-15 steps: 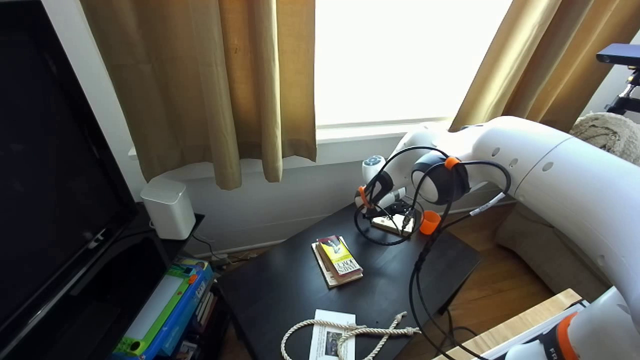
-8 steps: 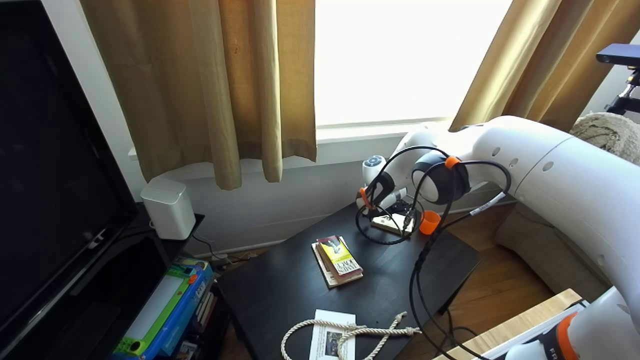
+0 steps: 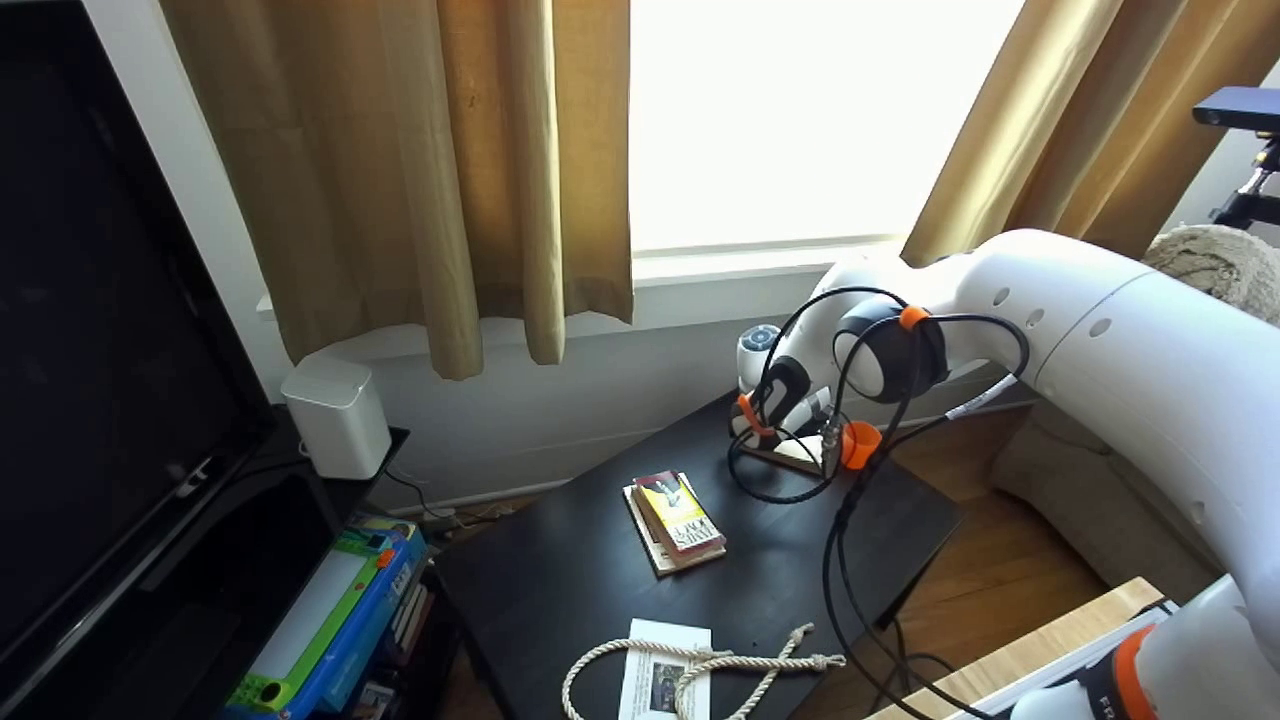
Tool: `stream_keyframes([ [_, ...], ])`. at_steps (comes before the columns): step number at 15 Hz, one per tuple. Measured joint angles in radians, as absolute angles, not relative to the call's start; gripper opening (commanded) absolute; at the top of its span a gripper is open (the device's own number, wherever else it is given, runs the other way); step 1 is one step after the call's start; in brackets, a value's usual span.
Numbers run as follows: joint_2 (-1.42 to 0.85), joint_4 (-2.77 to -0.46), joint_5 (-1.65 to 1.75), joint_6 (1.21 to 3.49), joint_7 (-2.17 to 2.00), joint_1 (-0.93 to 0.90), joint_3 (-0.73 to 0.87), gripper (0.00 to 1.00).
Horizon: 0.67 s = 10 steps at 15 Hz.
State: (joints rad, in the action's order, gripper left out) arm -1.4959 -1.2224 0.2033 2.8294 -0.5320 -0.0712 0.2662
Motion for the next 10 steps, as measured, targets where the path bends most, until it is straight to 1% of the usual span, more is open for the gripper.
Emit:
stream_keyframes([
  [1, -1.496, -1.228, 0.220, 2.854, -0.544, -0.065, 0.262, 0.75],
  [2, -1.496, -1.232, 0.234, 2.869, -0.554, -0.058, 0.257, 0.68],
  [3, -1.496, -1.234, 0.246, 2.881, -0.563, -0.052, 0.252, 0.58],
  [5, -1.494, -1.235, 0.263, 2.888, -0.575, -0.042, 0.237, 0.44],
  [9, -1.490, -1.235, 0.278, 2.888, -0.590, -0.026, 0.213, 0.13],
  [10, -1.489, -1.235, 0.280, 2.888, -0.592, -0.023, 0.208, 0.07],
])
